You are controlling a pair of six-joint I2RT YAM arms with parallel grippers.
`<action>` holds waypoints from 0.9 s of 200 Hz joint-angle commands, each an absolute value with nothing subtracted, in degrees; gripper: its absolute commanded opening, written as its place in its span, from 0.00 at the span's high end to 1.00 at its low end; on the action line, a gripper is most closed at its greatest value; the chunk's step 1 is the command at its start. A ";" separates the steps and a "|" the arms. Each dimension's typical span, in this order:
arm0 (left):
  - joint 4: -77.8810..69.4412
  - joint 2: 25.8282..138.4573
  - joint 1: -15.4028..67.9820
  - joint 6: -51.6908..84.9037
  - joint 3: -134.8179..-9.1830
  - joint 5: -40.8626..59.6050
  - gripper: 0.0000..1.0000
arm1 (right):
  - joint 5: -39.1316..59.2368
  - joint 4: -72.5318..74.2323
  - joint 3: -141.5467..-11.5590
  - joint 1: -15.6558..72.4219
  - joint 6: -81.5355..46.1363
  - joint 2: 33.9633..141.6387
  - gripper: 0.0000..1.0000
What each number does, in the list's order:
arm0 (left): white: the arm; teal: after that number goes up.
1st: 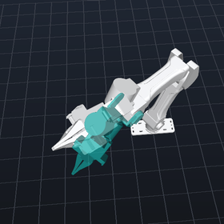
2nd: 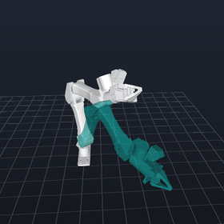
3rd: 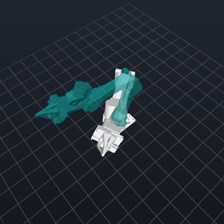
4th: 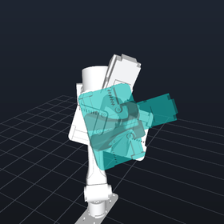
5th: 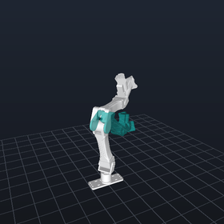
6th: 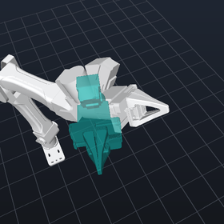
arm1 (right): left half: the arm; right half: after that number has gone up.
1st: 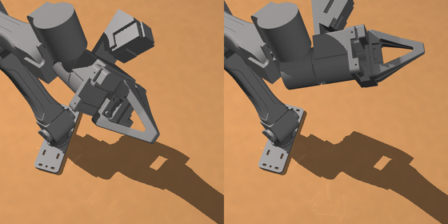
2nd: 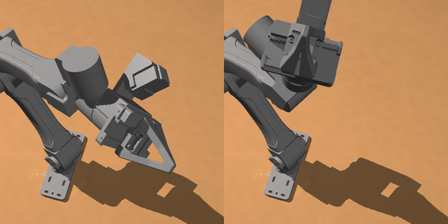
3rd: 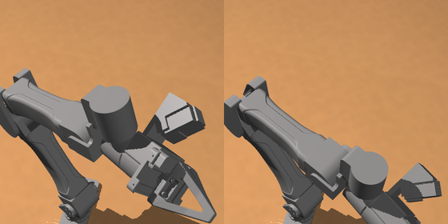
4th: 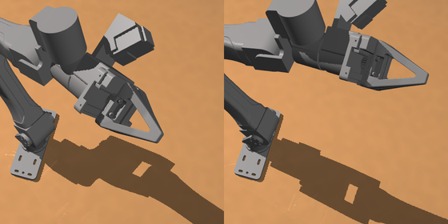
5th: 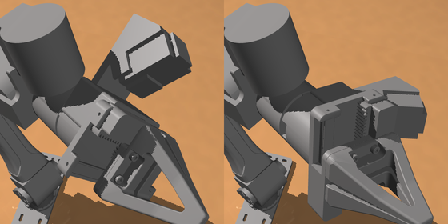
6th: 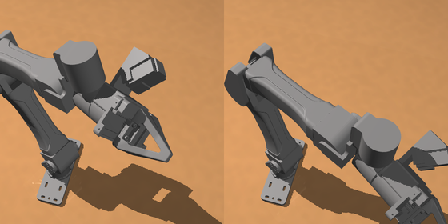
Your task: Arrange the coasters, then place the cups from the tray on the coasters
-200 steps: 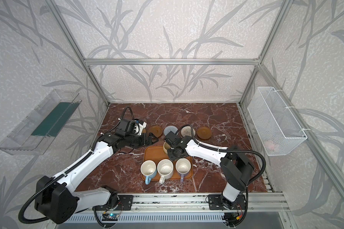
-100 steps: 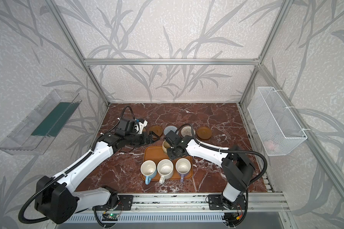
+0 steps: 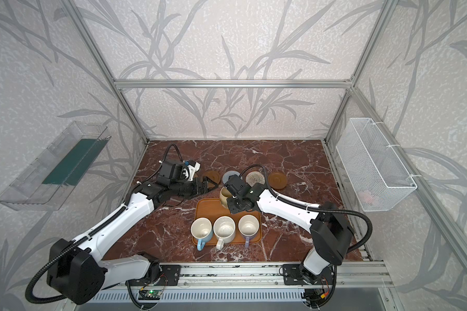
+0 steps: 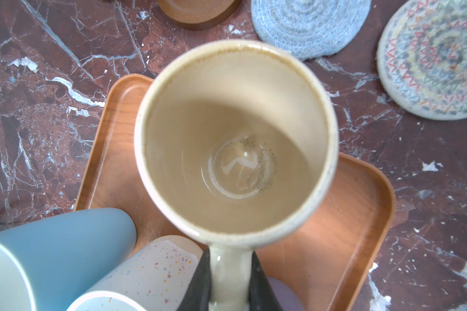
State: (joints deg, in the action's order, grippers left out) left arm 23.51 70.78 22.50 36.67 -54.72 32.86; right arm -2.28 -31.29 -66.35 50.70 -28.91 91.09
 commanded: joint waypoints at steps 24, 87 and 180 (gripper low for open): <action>20.28 69.40 22.50 39.90 -53.09 32.84 0.04 | -3.76 -28.22 -66.89 51.20 -29.37 87.02 1.00; 20.04 69.13 22.55 40.25 -52.11 31.73 0.04 | -4.45 -27.83 -63.81 51.24 -28.93 86.46 1.00; 20.04 70.42 22.57 40.17 -51.67 31.98 0.03 | 1.36 -28.20 -66.89 51.24 -24.90 95.58 1.00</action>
